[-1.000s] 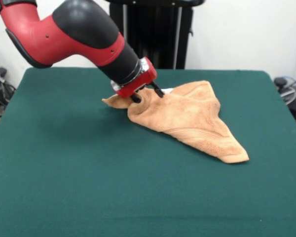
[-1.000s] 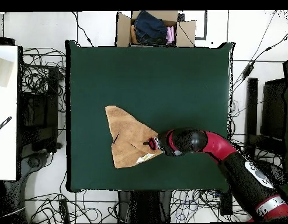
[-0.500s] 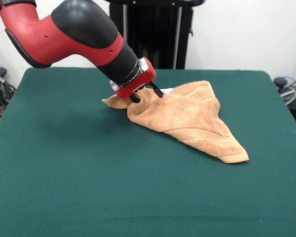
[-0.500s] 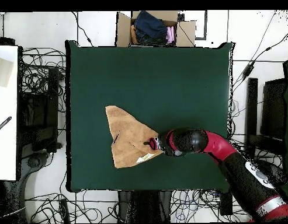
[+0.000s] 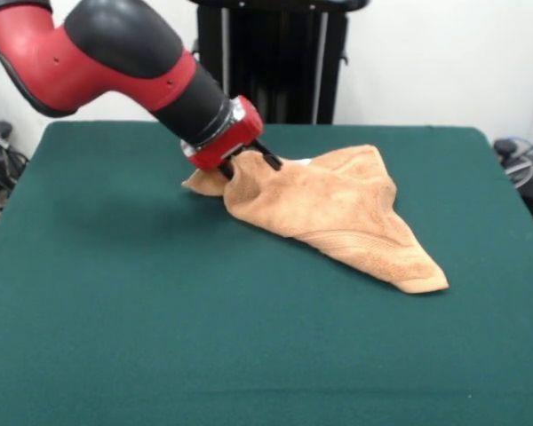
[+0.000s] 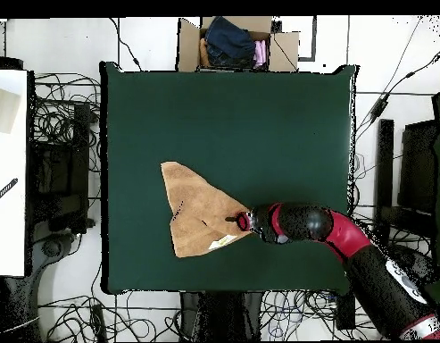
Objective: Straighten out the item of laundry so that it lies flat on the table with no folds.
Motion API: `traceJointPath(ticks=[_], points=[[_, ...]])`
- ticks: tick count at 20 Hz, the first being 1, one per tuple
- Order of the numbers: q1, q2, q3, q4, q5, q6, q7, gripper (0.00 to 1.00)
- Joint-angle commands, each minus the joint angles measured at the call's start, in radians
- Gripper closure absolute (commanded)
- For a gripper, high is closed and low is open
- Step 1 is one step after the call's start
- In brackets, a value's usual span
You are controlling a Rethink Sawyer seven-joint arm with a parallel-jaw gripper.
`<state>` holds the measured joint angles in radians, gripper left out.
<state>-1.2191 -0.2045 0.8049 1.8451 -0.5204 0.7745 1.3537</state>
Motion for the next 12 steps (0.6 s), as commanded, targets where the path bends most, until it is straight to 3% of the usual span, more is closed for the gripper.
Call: traceJointPath(ticks=[1, 12], points=[[-0.074, 0.128, 0.142, -0.006, -0.069, -0.090, -0.328, 0.00], [-0.127, 0.181, 0.189, -0.005, -0.050, 0.004, -0.382, 0.00]])
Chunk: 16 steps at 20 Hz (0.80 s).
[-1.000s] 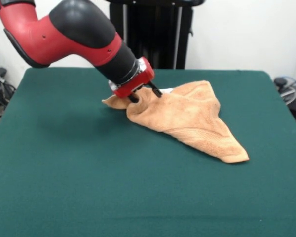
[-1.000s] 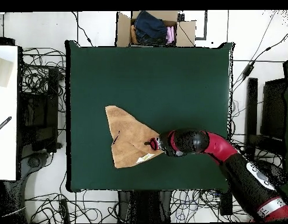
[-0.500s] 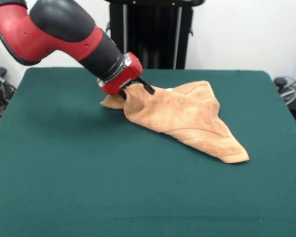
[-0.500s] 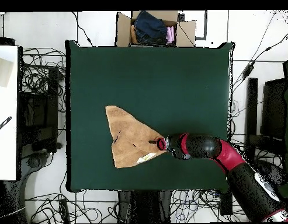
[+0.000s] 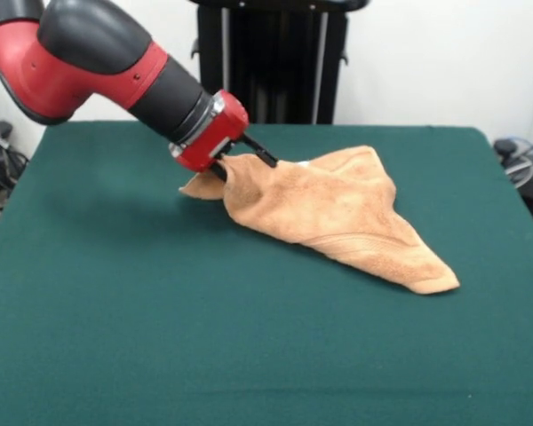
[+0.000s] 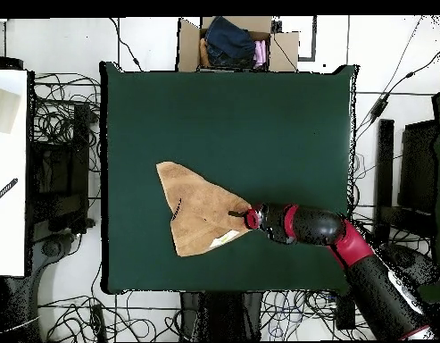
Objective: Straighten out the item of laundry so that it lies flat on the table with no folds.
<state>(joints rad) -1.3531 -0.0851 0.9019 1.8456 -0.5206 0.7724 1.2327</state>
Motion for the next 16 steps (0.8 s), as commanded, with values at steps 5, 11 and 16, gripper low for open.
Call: traceJointPath(ticks=[5, 11, 16], points=[[-0.036, 0.122, 0.133, 0.013, -0.040, 0.008, -0.346, 0.00], [-0.067, 0.200, 0.173, 0.022, -0.007, 0.053, -0.441, 0.00], [-0.072, 0.212, 0.185, 0.031, 0.004, 0.067, -0.456, 0.00]])
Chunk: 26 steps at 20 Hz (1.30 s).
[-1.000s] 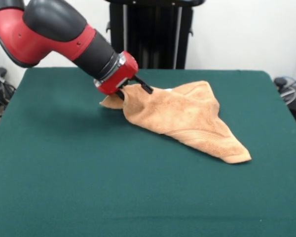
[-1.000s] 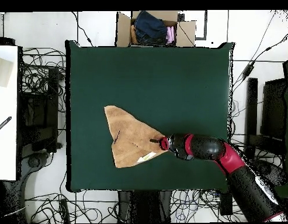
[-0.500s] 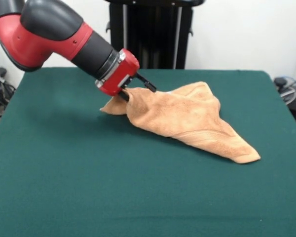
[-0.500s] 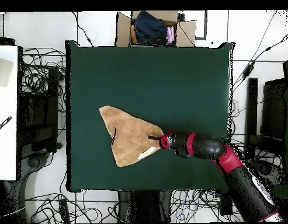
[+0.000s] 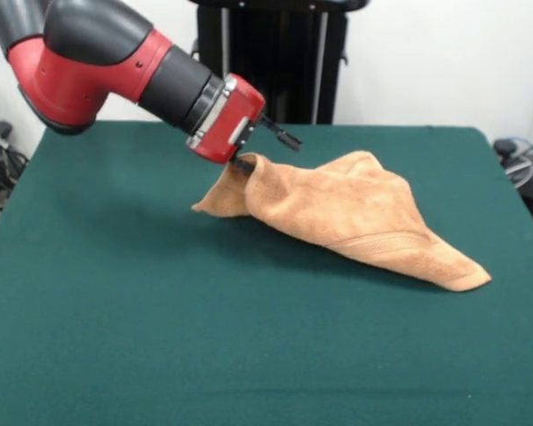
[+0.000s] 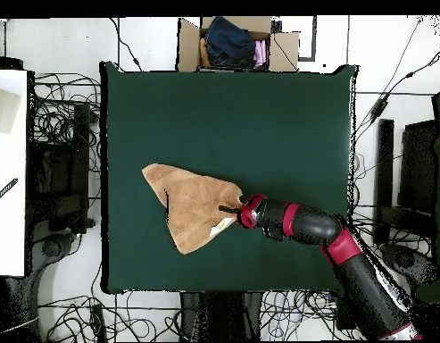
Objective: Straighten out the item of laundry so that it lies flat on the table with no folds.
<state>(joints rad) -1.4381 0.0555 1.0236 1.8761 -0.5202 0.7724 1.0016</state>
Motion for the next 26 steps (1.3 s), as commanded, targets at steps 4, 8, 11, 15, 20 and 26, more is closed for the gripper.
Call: traceJointPath(ticks=[4, 8, 11, 15, 20, 26], points=[[0.036, -0.004, -0.012, 0.005, -0.002, 0.038, -0.093, 0.00], [0.105, -0.138, -0.147, 0.010, -0.047, -0.045, 0.122, 0.00], [0.110, -0.150, -0.166, 0.020, -0.056, -0.092, 0.134, 0.00], [0.113, -0.178, -0.183, 0.044, -0.037, -0.117, 0.139, 0.00], [0.117, -0.190, -0.197, 0.053, -0.009, -0.135, 0.130, 0.00], [0.131, -0.192, -0.215, 0.048, 0.010, -0.135, 0.116, 0.00]])
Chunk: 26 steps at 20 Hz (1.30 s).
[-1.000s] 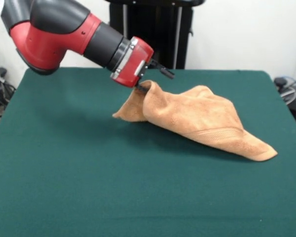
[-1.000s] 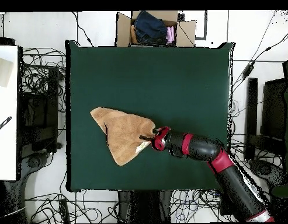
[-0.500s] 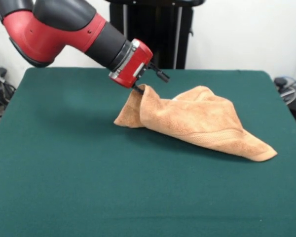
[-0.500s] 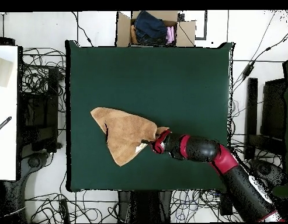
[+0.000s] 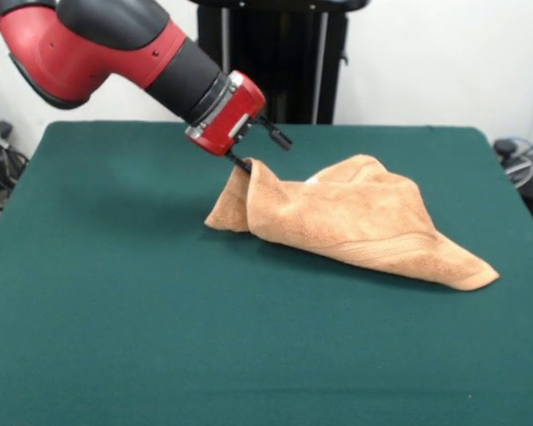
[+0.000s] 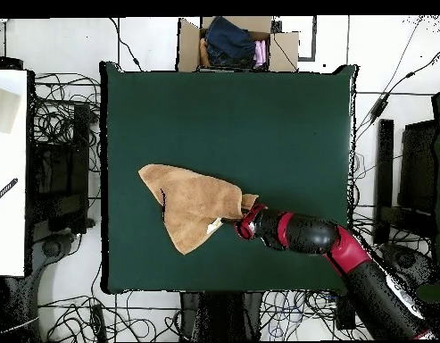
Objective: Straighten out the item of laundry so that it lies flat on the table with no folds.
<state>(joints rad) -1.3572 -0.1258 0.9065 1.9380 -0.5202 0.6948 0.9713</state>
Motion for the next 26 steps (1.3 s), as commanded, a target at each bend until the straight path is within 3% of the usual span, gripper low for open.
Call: traceJointPath(ticks=[1, 5, 12, 16, 26], points=[[0.055, -0.017, -0.098, -0.015, 0.011, -0.052, 0.144, 0.00], [0.141, -0.121, -0.168, -0.021, 0.034, 0.016, 0.240, 0.00], [0.199, -0.157, -0.215, -0.051, 0.075, 0.033, 0.209, 0.00], [0.284, -0.250, -0.261, -0.060, 0.050, -0.003, 0.246, 0.00], [0.352, -0.255, -0.316, -0.082, 0.087, -0.035, 0.238, 0.00]])
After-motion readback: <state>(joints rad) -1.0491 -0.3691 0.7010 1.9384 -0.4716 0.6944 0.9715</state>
